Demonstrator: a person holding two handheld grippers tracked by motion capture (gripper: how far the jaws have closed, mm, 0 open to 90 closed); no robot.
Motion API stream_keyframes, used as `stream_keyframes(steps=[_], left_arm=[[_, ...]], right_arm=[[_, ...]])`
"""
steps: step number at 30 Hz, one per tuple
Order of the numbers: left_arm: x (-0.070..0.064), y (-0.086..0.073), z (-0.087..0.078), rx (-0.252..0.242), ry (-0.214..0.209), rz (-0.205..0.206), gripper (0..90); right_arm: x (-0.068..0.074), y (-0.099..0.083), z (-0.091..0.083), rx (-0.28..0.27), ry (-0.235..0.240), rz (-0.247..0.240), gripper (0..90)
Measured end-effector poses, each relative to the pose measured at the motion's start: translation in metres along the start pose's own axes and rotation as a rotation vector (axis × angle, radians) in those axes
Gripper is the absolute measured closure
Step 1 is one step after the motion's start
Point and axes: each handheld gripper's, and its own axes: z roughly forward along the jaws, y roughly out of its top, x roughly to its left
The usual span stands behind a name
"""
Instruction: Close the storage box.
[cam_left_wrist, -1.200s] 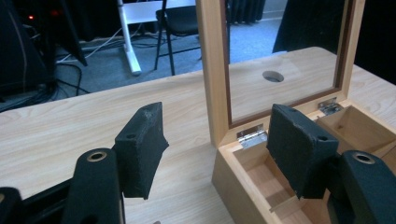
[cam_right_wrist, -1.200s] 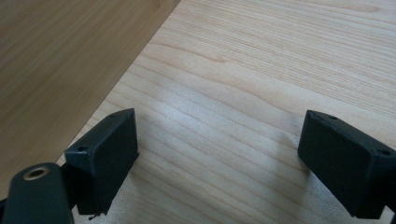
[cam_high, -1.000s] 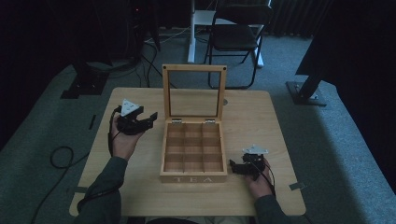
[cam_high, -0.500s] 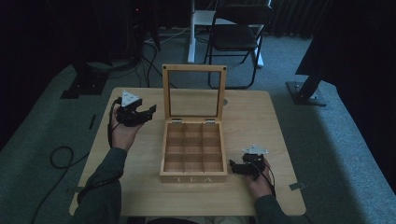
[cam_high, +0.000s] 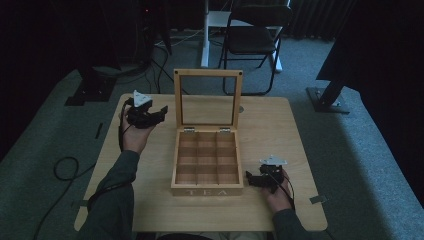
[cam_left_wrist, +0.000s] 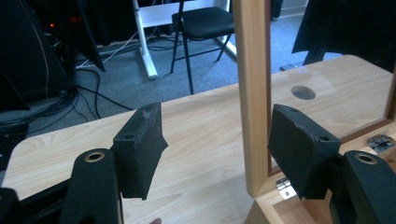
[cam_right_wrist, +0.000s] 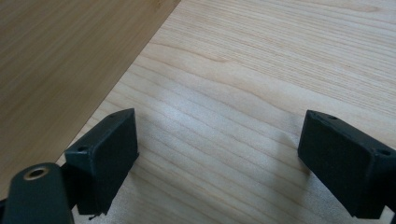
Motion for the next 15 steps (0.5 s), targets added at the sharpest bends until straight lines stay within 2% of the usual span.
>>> stream_keyframes(steps=[15], left_arm=[[-0.002, 0.006, 0.018, 0.021, 0.007, -0.027, 37.4]], right_arm=[[0.0, 0.0, 0.0, 0.0, 0.0, 0.0, 11.7]])
